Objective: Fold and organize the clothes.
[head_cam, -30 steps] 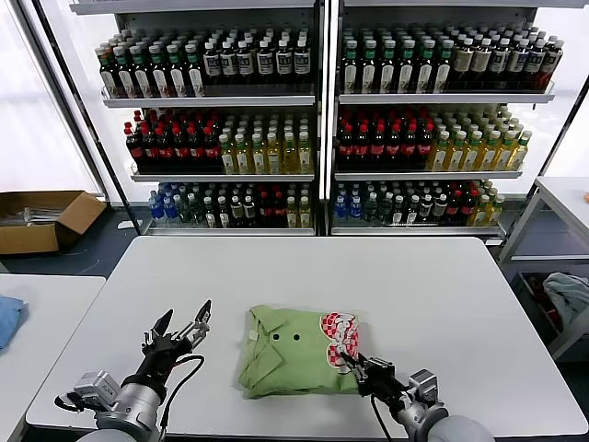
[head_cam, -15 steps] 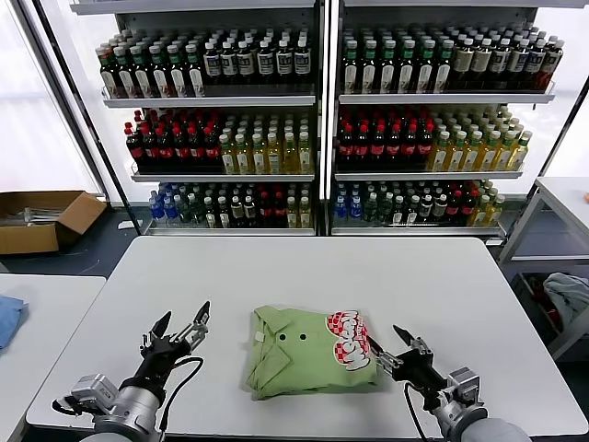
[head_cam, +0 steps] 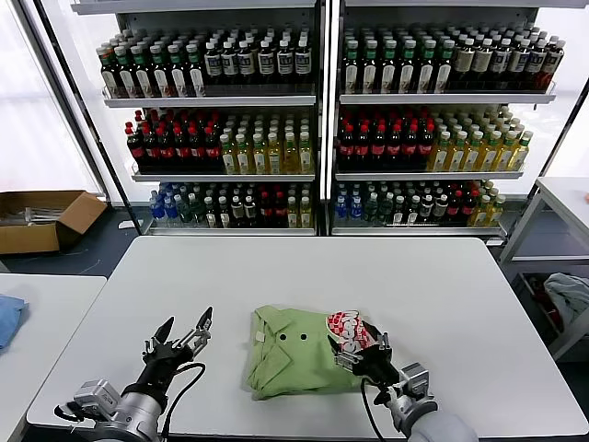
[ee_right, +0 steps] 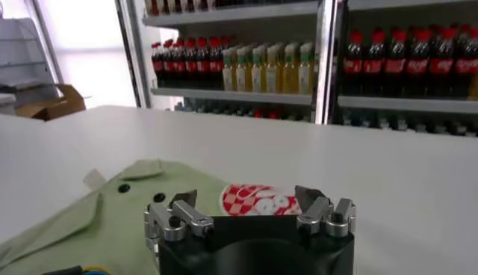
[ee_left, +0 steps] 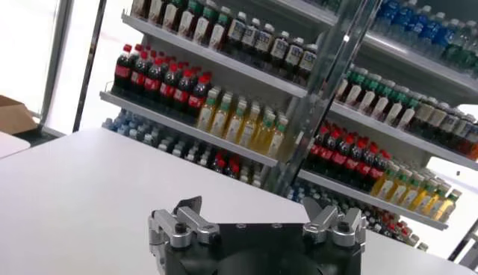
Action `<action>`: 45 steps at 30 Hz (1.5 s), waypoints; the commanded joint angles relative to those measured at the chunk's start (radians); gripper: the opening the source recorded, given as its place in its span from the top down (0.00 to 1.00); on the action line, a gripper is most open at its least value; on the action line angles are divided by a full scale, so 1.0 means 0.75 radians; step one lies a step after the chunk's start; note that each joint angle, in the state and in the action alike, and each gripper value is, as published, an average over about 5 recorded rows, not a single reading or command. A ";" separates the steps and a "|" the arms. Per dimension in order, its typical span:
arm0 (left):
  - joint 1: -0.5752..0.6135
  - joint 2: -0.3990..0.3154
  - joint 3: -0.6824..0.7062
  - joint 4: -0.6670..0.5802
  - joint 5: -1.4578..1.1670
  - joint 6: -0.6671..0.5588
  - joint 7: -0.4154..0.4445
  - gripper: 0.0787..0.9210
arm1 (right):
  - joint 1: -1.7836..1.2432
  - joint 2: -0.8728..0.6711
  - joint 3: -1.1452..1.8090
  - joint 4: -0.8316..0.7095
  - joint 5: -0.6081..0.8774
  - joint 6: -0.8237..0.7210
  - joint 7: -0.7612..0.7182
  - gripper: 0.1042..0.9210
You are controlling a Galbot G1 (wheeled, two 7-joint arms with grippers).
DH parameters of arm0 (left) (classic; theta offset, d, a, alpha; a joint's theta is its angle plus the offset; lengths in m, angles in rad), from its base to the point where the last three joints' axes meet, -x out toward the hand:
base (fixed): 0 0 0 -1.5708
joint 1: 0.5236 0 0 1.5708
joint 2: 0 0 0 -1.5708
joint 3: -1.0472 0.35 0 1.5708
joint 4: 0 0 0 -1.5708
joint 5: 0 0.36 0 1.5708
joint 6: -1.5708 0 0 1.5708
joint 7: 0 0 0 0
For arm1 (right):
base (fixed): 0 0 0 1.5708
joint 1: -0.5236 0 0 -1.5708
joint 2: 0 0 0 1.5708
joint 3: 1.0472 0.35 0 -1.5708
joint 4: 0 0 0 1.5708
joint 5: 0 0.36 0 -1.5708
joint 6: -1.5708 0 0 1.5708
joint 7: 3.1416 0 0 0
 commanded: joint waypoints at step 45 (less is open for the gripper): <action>-0.008 0.017 -0.154 0.040 0.098 -0.038 0.189 0.12 | -0.089 0.051 0.478 0.282 0.014 0.151 -0.106 0.12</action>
